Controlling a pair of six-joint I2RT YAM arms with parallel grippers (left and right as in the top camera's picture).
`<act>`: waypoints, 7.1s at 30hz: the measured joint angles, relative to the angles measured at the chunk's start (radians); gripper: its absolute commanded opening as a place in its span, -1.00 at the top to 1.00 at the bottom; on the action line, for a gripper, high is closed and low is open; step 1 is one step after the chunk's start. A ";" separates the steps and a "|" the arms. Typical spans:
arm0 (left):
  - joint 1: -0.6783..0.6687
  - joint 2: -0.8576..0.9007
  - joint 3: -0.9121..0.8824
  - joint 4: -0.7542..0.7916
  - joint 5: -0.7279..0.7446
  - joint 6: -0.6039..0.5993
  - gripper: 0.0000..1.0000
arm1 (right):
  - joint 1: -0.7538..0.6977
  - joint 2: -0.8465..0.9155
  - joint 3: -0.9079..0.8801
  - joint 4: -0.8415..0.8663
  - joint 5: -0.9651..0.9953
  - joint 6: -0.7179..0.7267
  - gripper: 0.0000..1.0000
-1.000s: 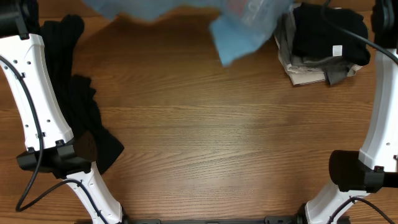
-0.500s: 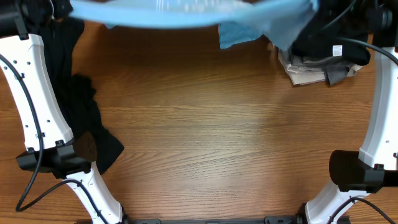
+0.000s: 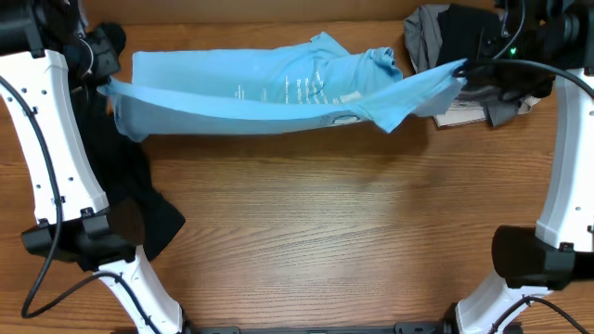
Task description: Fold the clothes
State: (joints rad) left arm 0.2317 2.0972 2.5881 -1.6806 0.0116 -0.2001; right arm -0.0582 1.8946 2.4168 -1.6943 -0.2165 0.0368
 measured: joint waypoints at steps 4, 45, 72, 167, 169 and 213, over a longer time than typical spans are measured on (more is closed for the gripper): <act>0.000 -0.071 -0.232 -0.003 -0.026 0.002 0.91 | 0.000 -0.066 -0.150 0.011 0.006 0.010 0.92; 0.039 -0.635 -1.380 0.674 -0.211 -0.174 0.92 | 0.000 -0.512 -1.192 0.517 -0.015 0.151 0.92; 0.039 -0.236 -1.392 1.203 -0.211 -0.195 0.00 | 0.052 -0.081 -1.194 0.935 -0.068 0.043 -0.12; -0.014 0.521 -0.280 0.899 -0.031 0.214 0.92 | 0.209 0.030 -0.514 0.816 0.115 -0.010 0.08; -0.010 0.519 -0.249 0.792 -0.039 0.193 0.92 | 0.209 0.034 -0.514 0.846 0.140 -0.009 0.08; -0.010 0.327 -0.089 0.442 -0.053 0.101 0.92 | 0.137 0.480 -0.515 1.178 0.312 -0.010 0.38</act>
State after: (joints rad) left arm 0.2222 2.4237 2.4996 -1.2385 -0.0418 -0.0986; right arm 0.0784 2.3745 1.9015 -0.5167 0.0952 0.0265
